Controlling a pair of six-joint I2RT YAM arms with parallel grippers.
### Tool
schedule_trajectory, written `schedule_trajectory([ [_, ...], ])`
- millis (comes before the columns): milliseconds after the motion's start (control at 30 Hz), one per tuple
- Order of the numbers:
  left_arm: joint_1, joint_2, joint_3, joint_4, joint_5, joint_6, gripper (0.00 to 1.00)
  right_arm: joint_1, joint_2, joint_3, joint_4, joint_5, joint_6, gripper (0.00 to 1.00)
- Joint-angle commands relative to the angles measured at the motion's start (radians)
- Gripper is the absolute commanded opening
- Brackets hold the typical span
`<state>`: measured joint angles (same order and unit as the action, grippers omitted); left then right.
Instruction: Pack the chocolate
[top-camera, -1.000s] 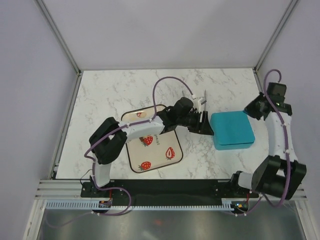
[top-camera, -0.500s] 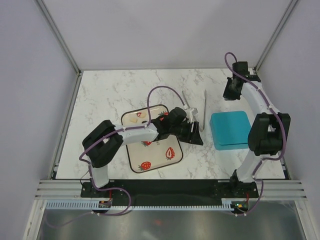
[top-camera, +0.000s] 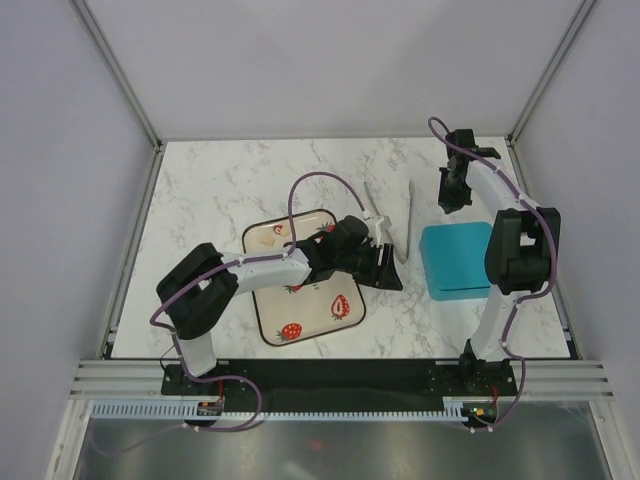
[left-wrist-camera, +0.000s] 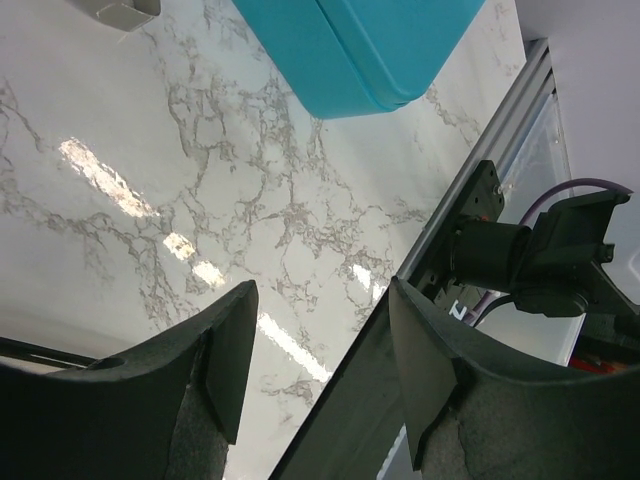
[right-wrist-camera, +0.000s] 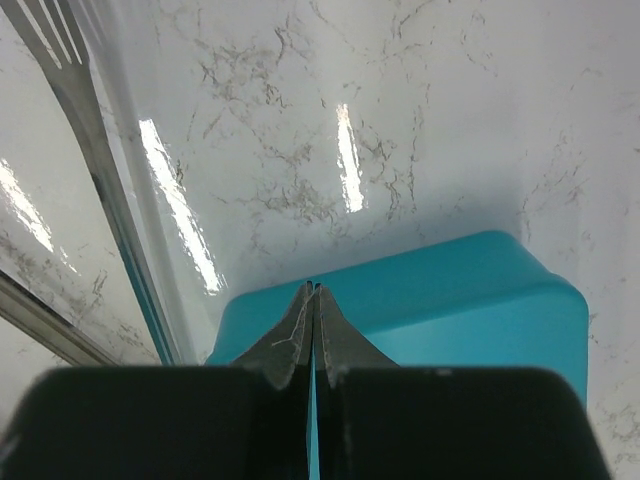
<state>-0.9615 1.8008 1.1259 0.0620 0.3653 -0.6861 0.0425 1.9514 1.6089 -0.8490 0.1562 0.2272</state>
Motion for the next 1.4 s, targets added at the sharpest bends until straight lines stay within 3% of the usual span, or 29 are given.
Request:
schedule_trajectory([
  [0,-0.003,-0.055,-0.015,0.036,-0.034,0.048,0.62,-0.001,0.009,-0.003,-0.009,0.020,-0.023,0.01],
  [333,-0.003,-0.084,-0.040,0.036,-0.040,0.048,0.62,-0.001,-0.017,-0.101,-0.001,0.045,-0.016,0.00],
  [700,-0.003,-0.081,-0.045,0.051,-0.035,0.034,0.62,0.000,-0.169,-0.231,0.090,0.082,0.041,0.01],
  [800,-0.003,-0.058,-0.020,0.055,-0.034,0.040,0.63,-0.003,-0.201,-0.215,0.091,0.105,0.064,0.11],
  [833,-0.003,-0.035,0.007,0.055,-0.035,0.040,0.63,-0.015,-0.224,-0.193,0.090,0.114,0.092,0.22],
  [967,-0.003,0.049,0.116,0.056,-0.016,0.019,0.66,-0.105,-0.310,-0.182,0.039,0.140,0.194,0.46],
  [1033,-0.003,0.093,0.188,0.059,-0.008,0.008,0.67,-0.151,-0.396,-0.259,0.038,0.108,0.222,0.50],
  [1067,-0.003,0.136,0.210,0.071,0.023,-0.006,0.67,-0.194,-0.425,-0.291,0.037,0.086,0.263,0.58],
  [1167,-0.003,0.219,0.293,0.076,0.037,-0.015,0.69,-0.303,-0.567,-0.440,0.034,0.063,0.348,0.64],
  [1267,-0.003,0.293,0.366,0.061,0.026,-0.020,0.70,-0.425,-0.704,-0.584,0.054,-0.028,0.386,0.77],
  [1367,-0.003,0.339,0.423,0.035,0.023,-0.030,0.71,-0.487,-0.787,-0.673,0.111,-0.078,0.379,0.82],
])
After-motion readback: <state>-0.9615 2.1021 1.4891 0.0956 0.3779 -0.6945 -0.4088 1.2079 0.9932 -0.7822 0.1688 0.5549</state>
